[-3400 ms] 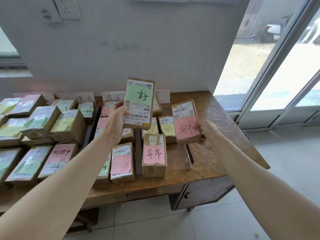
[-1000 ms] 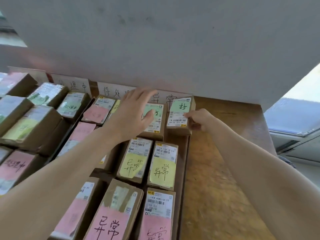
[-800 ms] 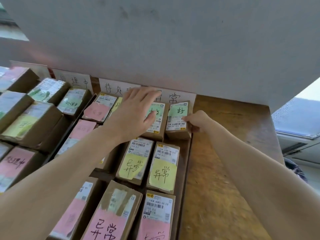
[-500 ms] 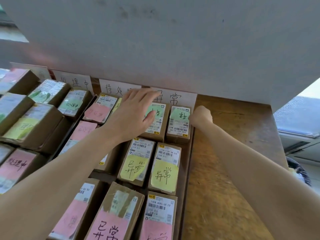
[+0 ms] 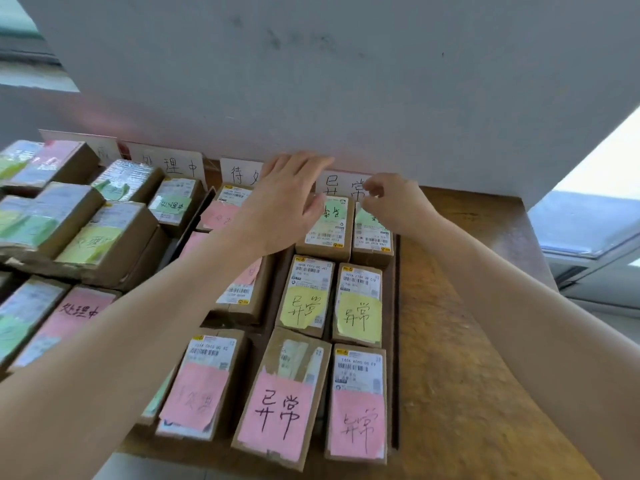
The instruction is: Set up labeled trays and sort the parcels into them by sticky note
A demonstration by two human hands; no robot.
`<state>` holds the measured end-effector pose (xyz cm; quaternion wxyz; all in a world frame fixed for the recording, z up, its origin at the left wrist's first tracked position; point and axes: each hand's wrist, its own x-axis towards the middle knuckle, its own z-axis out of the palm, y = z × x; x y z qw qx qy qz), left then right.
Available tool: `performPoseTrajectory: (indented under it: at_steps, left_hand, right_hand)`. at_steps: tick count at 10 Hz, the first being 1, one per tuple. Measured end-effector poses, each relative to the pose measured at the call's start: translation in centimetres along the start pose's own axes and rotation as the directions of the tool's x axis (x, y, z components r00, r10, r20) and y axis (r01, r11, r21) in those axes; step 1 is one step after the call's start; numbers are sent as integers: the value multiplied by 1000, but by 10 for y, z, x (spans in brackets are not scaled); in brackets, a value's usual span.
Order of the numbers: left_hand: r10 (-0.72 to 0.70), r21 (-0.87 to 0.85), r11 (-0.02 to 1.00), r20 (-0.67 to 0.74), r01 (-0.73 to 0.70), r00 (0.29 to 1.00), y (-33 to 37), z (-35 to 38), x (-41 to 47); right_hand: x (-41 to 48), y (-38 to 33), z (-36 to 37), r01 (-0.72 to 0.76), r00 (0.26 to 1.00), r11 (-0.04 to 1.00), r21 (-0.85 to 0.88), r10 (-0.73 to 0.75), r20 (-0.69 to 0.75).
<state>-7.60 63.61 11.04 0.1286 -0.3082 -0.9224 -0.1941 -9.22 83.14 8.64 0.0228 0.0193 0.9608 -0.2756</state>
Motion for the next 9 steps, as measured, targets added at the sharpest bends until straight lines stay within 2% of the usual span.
performPoseTrajectory:
  at_steps: [1, 2, 3, 4, 5, 6, 7, 9]
  left_hand:
    - [72, -16, 997, -9, -72, 997, -3, -6, -27]
    - [154, -52, 987, 16, -153, 988, -5, -7, -66]
    - [181, -105, 980, 104, -170, 978, -9, 0, -111]
    - [160, -143, 982, 268, -125, 950, -12, 10, -155]
    - [80, -162, 987, 451, -6, 889, -9, 19, -187]
    - [-18, -175, 975, 555, 137, 832, -4, 28, -205]
    - [-82, -205, 949, 575, 240, 814, 3, 35, -217]
    - [-185, -159, 936, 533, 313, 825, 22, 41, -229]
  right_hand:
    - [-41, -17, 7, -46, 997, 999, -23, 44, -60]
    - [-86, -28, 27, -150, 984, 988, -17, 148, -96]
    - [-131, -34, 57, -274, 959, 961, 31, 275, -64]
    - [-172, -31, 89, -415, 910, 910, 9, 414, 23]
    - [-208, -25, 113, -516, 849, 855, -38, 517, 105]
    - [-226, -13, 132, -596, 788, 802, -50, 596, 155]
    - [-229, -6, 145, -632, 763, 775, 6, 621, 178]
    - [-231, 13, 149, -543, 828, 840, 8, 533, 173]
